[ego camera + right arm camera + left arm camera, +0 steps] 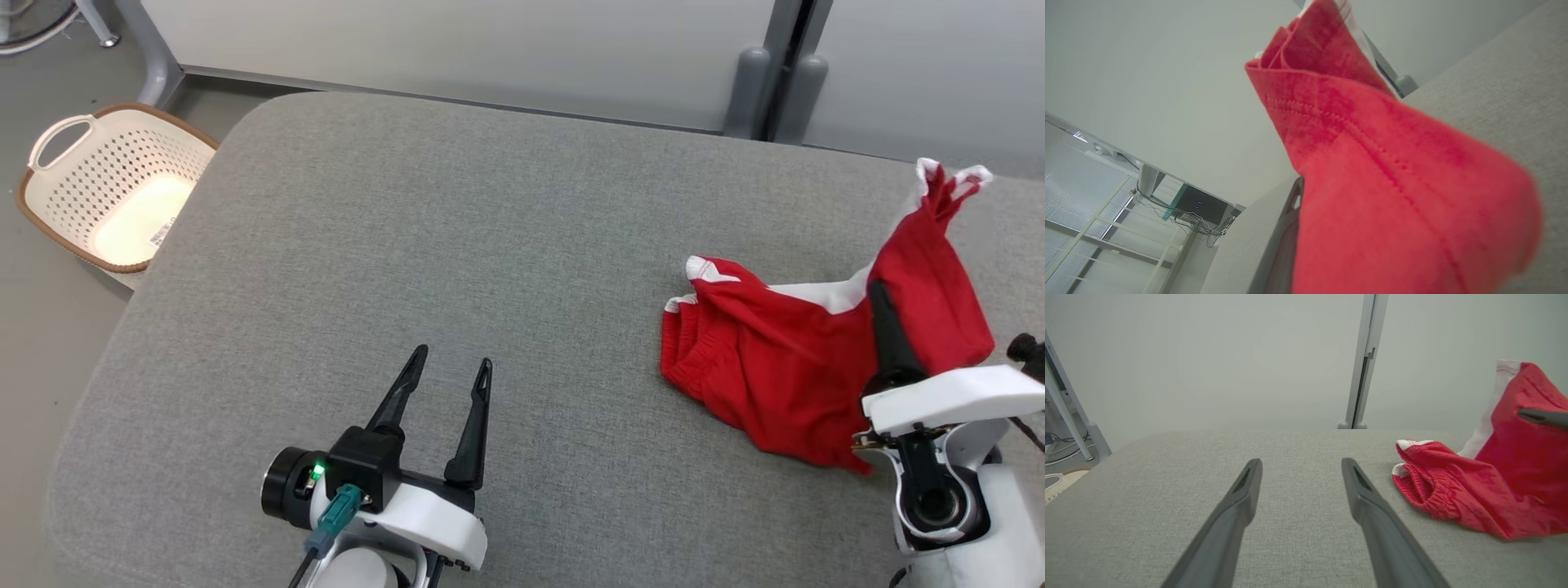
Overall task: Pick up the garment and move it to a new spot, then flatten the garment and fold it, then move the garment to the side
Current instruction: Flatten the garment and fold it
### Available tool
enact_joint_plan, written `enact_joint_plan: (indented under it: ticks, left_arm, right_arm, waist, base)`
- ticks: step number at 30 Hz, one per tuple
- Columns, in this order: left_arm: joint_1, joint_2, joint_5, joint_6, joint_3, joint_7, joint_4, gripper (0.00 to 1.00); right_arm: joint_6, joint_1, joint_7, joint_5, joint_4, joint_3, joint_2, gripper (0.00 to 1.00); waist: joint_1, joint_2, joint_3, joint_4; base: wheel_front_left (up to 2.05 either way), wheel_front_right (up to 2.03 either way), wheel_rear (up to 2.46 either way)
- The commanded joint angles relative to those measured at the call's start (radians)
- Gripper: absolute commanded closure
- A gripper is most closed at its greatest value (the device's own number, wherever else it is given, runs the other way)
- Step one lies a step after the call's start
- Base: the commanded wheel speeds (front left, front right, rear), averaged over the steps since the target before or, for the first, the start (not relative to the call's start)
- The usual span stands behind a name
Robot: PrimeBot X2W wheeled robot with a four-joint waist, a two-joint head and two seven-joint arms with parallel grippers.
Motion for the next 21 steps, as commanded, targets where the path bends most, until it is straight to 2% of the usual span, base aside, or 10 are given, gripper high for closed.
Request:
enact_joint_plan:
  ticks: [1, 10, 11, 12, 13, 21]
  left_arm:
    - [0.009, 0.004, 0.005, -0.003, 0.008, -0.002, 0.001, 0.0]
    - [0.045, 0.004, 0.001, -0.013, 0.016, -0.002, 0.006, 0.0]
    - [0.048, 0.004, 0.0, -0.013, 0.016, -0.002, 0.006, 0.0]
    - [0.051, 0.004, -0.002, -0.012, 0.015, -0.002, 0.005, 0.0]
    - [0.053, 0.004, -0.004, -0.011, 0.015, -0.001, 0.004, 0.0]
    - [0.046, 0.004, -0.015, -0.003, 0.007, -0.002, -0.003, 0.0]
  right_arm:
    - [0.0, 0.013, -0.009, 0.013, -0.009, 0.018, -0.008, 1.0]
    - [0.0, 0.045, -0.056, 0.043, 0.022, 0.204, -0.053, 1.0]
    - [0.0, 0.043, -0.056, 0.044, 0.025, 0.225, -0.057, 0.82]
    - [0.0, 0.04, -0.061, 0.047, 0.031, 0.243, -0.062, 0.32]
    - [0.0, 0.036, -0.062, 0.051, 0.038, 0.263, -0.064, 0.0]
    - [0.0, -0.003, -0.079, 0.005, 0.117, 0.421, -0.088, 0.0]
  waist:
    - [0.0, -0.0001, -0.013, 0.013]
    - [0.0, -0.0001, -0.047, 0.062]
    - [0.0, -0.0001, -0.049, 0.067]
    - [0.0, -0.0001, -0.049, 0.072]
    - [0.0, -0.0001, -0.05, 0.076]
    - [0.0, -0.0001, -0.035, 0.101]
  base:
    - [0.0, 0.0, 0.0]
    - [0.0, 0.0, 0.0]
    - [0.0, 0.0, 0.0]
    - [0.0, 0.0, 0.0]
    - [0.0, 0.0, 0.0]
    - [0.0, 0.0, 0.0]
